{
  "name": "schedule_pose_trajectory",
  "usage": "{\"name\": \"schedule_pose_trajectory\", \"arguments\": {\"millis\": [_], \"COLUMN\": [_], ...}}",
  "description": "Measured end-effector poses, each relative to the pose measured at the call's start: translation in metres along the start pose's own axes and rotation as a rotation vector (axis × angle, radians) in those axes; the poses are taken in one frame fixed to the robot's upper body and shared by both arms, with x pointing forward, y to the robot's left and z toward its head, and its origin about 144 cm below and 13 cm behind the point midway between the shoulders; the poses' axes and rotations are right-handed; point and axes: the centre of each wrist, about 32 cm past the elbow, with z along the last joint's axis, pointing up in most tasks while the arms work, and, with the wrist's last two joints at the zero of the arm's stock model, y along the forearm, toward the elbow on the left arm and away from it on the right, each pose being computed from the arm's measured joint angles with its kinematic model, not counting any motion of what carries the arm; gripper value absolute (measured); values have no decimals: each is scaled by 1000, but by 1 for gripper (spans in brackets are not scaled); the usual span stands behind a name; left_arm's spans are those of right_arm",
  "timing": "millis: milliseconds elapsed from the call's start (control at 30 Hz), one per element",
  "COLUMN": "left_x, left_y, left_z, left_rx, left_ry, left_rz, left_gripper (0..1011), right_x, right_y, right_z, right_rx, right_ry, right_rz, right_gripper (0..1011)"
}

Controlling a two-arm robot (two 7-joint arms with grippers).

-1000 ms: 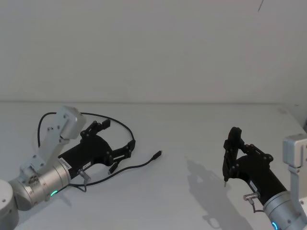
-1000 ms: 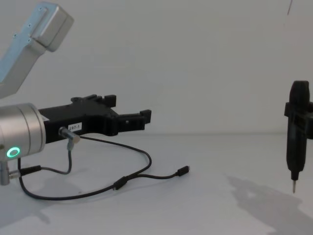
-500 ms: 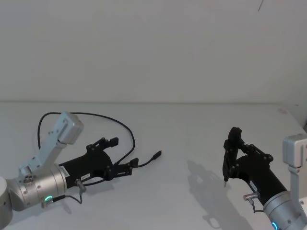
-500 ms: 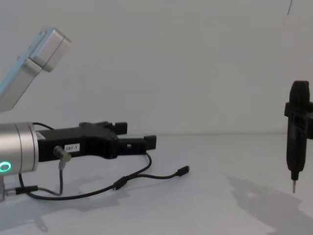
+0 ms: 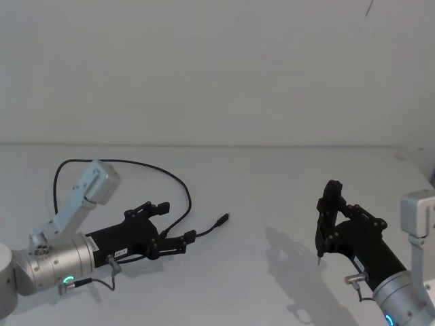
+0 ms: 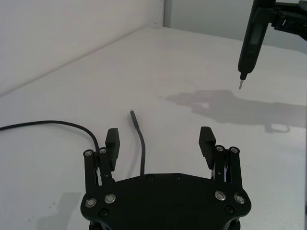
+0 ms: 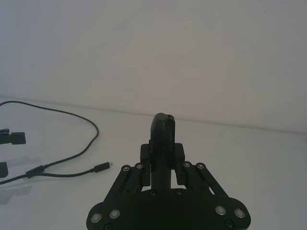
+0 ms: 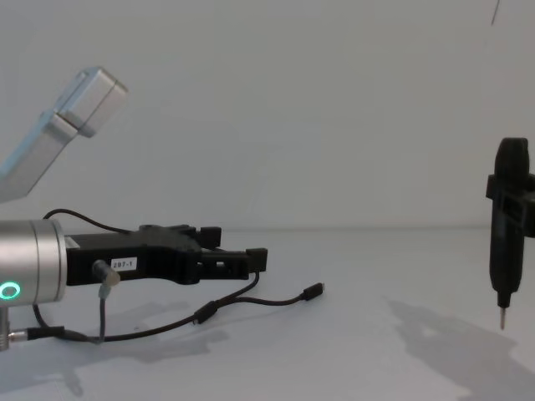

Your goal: Pick up the data cable with the one hand.

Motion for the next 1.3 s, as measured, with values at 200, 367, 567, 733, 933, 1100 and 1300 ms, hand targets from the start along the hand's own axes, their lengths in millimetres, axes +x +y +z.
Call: {"name": "schedule_pose_trajectory", "arguments": {"millis": [200, 367, 567, 733, 933, 1100, 1300], "left_x": [4, 6, 8, 9, 12, 13, 15], "left_y": [-3, -5, -6, -8, -10, -12, -15], "left_z": [1, 1, -1, -3, -7, -9, -10], "left_rx": [19, 36, 67, 105, 139, 152, 155], "left_ry": [3, 8, 20, 23, 21, 16, 1], "left_rz": [0, -1, -12, -26, -31, -21, 5], "left_gripper": [1001, 1001, 1001, 1001, 1001, 1001, 968], "right_x": [0, 0, 0, 0, 0, 0, 0], "right_y": [0, 0, 0, 0, 0, 0, 0], "right_z": [0, 0, 0, 0, 0, 0, 0], "right_rx": [0, 0, 0, 0, 0, 0, 0], "right_ry": [0, 0, 0, 0, 0, 0, 0], "right_rz": [0, 0, 0, 0, 0, 0, 0], "right_gripper": [279, 279, 279, 279, 279, 279, 279]}}
